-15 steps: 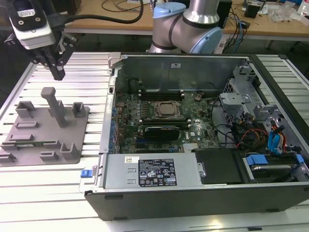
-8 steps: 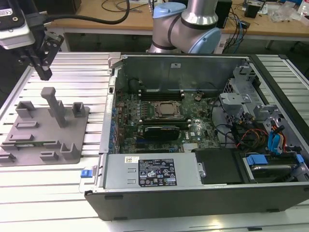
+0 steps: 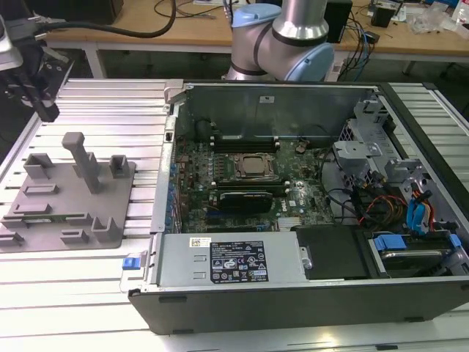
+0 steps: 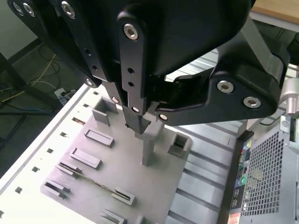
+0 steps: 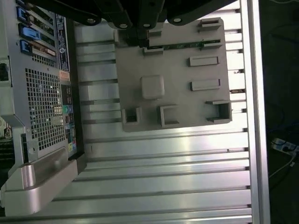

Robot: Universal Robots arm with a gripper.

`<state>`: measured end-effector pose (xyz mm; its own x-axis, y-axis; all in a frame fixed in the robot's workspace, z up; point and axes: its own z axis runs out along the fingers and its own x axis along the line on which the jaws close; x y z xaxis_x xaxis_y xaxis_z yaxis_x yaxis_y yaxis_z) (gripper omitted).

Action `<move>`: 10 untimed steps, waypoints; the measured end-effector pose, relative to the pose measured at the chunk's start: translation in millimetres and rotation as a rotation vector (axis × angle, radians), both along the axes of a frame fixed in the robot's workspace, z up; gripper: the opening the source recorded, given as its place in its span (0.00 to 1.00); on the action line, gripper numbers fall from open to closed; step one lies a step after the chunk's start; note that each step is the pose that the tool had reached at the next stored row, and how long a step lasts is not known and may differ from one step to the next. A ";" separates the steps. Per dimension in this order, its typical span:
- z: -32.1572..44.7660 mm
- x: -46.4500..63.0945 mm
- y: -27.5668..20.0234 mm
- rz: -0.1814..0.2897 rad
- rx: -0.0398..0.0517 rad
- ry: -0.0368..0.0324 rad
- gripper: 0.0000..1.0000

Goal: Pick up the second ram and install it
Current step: 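Reach for the second ram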

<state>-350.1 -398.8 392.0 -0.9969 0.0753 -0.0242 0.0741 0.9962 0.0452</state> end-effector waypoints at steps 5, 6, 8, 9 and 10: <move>-0.4 -22.3 0.0 0.000 0.0000 0.0000 0.08; -0.5 -26.7 0.0 0.000 0.0000 0.0001 0.08; -0.8 -35.9 0.0 0.000 0.0000 0.0001 0.08; -1.0 -40.8 0.0 0.000 0.0000 0.0000 0.08; -1.8 -44.6 0.0 0.000 0.0000 0.0000 0.08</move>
<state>-394.7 -398.8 390.3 -0.9969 0.0753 -0.0242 0.0742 0.9962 0.0452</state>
